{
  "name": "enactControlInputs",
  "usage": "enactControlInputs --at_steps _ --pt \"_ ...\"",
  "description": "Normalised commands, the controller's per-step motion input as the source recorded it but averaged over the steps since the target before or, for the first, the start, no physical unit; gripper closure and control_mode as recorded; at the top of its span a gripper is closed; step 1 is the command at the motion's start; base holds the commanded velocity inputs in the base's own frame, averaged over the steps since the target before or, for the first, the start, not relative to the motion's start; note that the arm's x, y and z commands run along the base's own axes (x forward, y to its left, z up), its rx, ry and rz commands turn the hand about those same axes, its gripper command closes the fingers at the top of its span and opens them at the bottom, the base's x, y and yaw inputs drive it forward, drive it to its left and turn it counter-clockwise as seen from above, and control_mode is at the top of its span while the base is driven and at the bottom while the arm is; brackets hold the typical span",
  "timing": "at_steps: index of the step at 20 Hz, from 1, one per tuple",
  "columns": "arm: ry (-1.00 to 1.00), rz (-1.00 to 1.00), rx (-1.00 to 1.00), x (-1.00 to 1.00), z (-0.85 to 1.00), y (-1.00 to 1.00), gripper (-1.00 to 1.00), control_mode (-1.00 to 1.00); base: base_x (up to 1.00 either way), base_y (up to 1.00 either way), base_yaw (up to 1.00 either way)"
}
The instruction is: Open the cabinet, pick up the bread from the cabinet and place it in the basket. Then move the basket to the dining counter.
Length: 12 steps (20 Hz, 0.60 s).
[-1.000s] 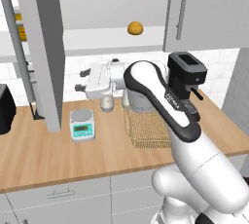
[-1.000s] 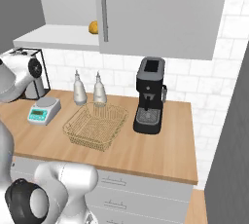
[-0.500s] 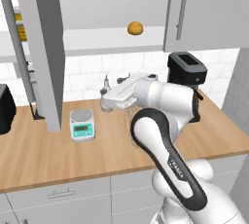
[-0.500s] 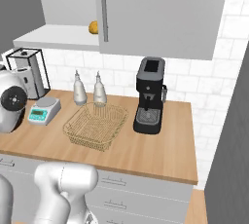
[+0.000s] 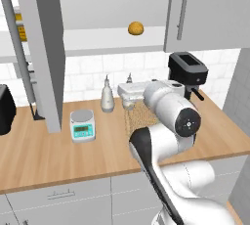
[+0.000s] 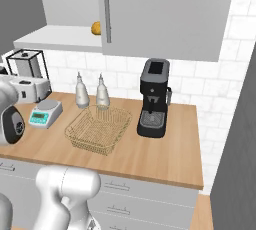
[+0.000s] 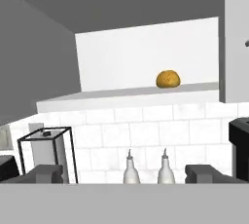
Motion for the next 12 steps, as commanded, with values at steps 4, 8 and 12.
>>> enactControlInputs --at_steps 4,8,12 --pt "0.07 -0.36 0.00 0.00 0.35 -0.60 -1.00 -1.00 0.00 0.00 0.00" --pt "0.00 -0.02 0.00 0.00 0.23 -0.35 -1.00 -1.00 0.00 0.00 0.00" --pt "-0.02 0.05 0.00 0.00 0.18 -0.51 -1.00 -1.00 0.00 0.00 0.00"
